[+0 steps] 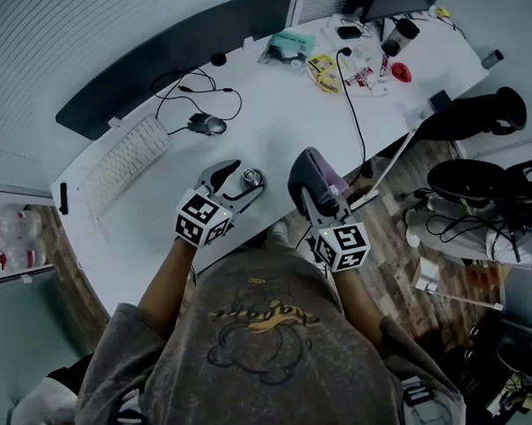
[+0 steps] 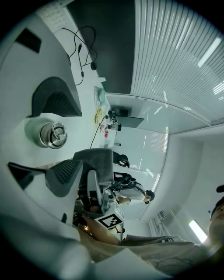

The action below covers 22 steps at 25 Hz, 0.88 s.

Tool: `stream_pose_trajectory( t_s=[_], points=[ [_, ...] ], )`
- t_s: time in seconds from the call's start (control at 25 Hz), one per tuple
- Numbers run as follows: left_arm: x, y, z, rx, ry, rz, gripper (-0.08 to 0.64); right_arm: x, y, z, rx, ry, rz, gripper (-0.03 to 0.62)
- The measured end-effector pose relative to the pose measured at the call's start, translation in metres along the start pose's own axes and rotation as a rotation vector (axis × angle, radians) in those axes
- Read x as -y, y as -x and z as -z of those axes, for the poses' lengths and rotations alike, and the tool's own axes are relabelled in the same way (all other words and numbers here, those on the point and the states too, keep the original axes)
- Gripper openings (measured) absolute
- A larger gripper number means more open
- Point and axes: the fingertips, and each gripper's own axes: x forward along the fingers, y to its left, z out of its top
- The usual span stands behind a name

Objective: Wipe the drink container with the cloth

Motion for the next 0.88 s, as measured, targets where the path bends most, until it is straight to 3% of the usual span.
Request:
stream_pose_trajectory(
  t_s=[0.32, 0.88],
  points=[
    [0.000, -0.030, 0.024, -0.076, -0.014, 0.029, 0.298, 0.011, -0.001, 0.002, -0.007, -0.009, 0.012, 0.057],
    [-0.006, -0.042, 0.043, -0.146, -0.018, 0.015, 0.281, 0.029, -0.003, 0.010, -0.030, -0.015, 0.022, 0.057]
  ],
)
